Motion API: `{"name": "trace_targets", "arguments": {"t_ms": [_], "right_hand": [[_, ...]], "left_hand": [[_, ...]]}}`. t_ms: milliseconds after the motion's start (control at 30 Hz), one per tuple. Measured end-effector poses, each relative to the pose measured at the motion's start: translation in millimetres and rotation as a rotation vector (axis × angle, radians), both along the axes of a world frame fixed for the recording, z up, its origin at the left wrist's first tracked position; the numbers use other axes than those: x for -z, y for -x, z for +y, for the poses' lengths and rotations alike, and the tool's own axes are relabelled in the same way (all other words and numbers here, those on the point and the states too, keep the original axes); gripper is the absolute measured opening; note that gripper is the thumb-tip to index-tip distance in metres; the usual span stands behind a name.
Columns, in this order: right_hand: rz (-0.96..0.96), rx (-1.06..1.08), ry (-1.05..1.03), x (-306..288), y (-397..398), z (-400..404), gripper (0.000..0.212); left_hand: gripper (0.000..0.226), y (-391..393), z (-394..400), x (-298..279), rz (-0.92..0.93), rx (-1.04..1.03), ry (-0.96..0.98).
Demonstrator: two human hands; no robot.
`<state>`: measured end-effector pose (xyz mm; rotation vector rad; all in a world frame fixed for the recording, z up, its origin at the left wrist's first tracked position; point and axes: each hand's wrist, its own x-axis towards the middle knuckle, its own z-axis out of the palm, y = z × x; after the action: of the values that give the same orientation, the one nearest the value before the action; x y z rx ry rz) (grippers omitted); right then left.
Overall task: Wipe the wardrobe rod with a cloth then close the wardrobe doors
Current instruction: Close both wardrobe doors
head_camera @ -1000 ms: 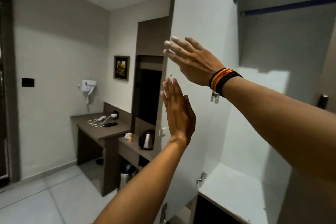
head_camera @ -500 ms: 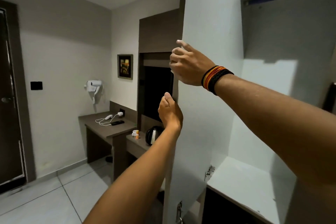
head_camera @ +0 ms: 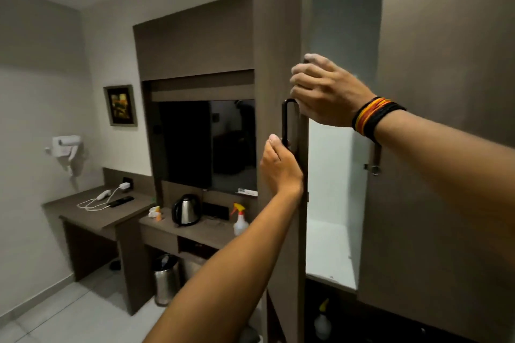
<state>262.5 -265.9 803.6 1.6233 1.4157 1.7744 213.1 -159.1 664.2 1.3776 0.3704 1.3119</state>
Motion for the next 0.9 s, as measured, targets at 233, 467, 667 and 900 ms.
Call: {"name": "trace_targets", "arguments": {"t_ms": [233,467,667,900], "right_hand": [[0.311,0.467,0.006,4,-52,-91,0.051],[0.367,0.757,-0.015,12,-89,-90,0.065],[0.404,0.886,-0.074,18,-115,-77,0.064],[0.457,0.955,-0.154,27,-149,-68,0.063]], "left_hand": [[0.030,-68,-65,1,0.188,0.308,-0.240],[0.023,-127,-72,-5,0.250,0.350,-0.338],[0.021,-160,-62,-18,0.318,0.487,-0.351],[0.023,-199,-56,-23,0.396,0.510,-0.382]]}}
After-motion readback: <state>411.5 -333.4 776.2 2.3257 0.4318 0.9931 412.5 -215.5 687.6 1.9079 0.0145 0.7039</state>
